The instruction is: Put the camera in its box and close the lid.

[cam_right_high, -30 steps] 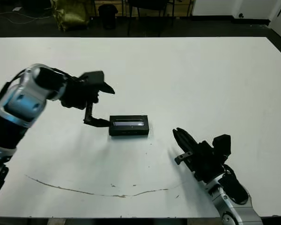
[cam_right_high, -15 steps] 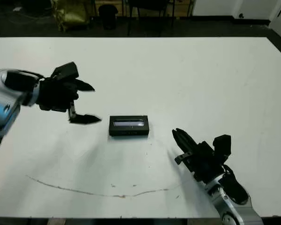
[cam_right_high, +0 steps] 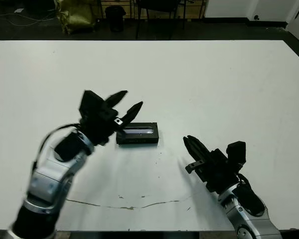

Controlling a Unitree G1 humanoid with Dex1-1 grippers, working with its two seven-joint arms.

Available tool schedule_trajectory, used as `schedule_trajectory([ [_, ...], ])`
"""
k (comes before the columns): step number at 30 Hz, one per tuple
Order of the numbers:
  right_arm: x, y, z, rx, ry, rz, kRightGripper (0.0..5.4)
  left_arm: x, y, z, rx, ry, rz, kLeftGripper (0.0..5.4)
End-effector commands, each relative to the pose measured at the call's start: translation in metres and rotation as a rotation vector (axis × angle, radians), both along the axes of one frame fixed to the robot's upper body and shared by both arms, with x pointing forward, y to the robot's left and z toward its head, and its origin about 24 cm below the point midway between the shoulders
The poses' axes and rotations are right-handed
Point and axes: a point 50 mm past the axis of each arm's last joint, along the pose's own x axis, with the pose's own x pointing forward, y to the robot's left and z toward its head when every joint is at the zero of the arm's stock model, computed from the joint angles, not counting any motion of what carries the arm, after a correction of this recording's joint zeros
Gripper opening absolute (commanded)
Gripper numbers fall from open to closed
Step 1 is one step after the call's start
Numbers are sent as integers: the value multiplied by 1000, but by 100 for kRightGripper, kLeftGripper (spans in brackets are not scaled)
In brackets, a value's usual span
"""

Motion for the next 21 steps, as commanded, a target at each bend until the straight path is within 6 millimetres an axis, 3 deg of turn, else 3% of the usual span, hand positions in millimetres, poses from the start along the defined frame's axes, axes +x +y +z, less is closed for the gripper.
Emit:
schedule_trajectory([
  [1, -1, -4, -3, -24, 33, -13, 0, -2, -6, -15, 18, 51, 48, 76],
  [4, -1, -3, -2, -13, 28, -12, 0, -3, -12, -21, 6, 86, 85, 2],
  [15, -2, -3, -4, 0, 26, -11, 0, 8, -23, -51, 69, 223, 218, 2],
  [21, -2, -4, -5, 7, 30, -4, 0, 15, -19, -68, 20, 395, 274, 2],
])
